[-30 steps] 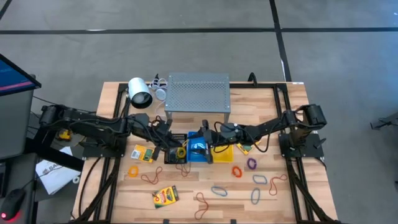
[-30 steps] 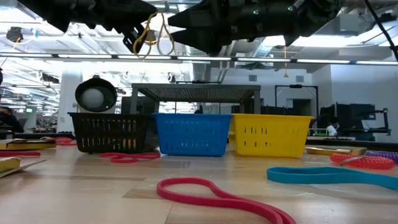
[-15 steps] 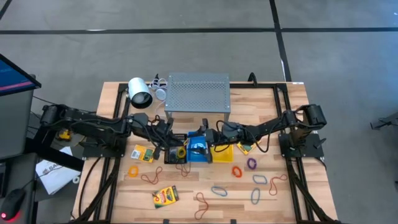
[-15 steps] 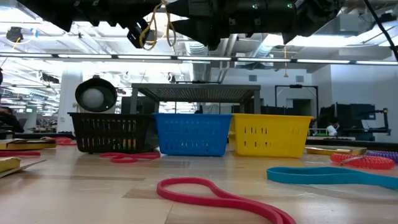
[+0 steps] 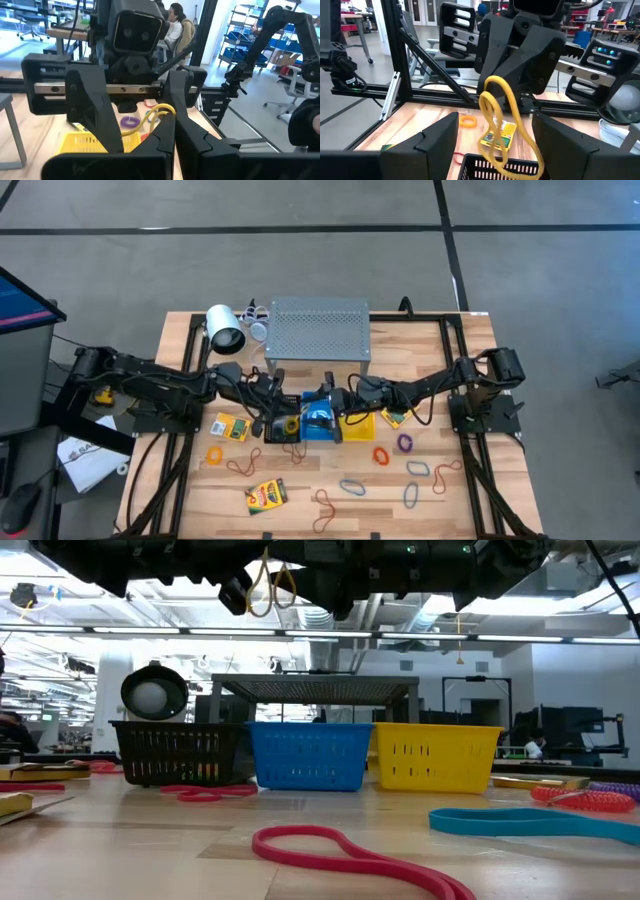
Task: Pick & Place Office Desk Supplies
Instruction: Put the yellow rubber band into the blue basket
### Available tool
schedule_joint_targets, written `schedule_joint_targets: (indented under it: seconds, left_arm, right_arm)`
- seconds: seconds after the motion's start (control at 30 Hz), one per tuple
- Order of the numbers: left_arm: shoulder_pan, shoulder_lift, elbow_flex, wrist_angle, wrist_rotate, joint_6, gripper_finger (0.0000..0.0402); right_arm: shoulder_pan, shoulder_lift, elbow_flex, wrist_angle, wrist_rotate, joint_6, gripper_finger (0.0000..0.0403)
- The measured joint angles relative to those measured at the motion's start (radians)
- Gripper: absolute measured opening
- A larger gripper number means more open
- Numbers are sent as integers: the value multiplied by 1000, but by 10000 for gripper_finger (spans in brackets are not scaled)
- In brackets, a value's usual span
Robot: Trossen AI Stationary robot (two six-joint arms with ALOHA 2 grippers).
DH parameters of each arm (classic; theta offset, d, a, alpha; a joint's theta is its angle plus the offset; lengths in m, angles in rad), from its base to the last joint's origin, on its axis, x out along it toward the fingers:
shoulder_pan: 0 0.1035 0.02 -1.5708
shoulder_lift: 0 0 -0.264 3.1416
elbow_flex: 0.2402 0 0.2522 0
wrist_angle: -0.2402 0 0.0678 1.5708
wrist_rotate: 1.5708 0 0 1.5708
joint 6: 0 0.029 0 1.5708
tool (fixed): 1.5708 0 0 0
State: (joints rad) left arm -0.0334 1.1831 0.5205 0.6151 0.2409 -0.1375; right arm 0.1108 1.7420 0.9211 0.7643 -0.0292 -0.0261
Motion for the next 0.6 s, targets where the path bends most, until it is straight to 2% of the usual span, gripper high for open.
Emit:
schedule_joint_targets:
  seconds: [0.4,0.6]
  left_arm:
    - [0,0,3,-1,0,3,0]
    - [0,0,3,0,0,2,0]
  right_arm:
    - [-3,0,0,0,0,25,245]
    - [-3,0,0,0,0,26,202]
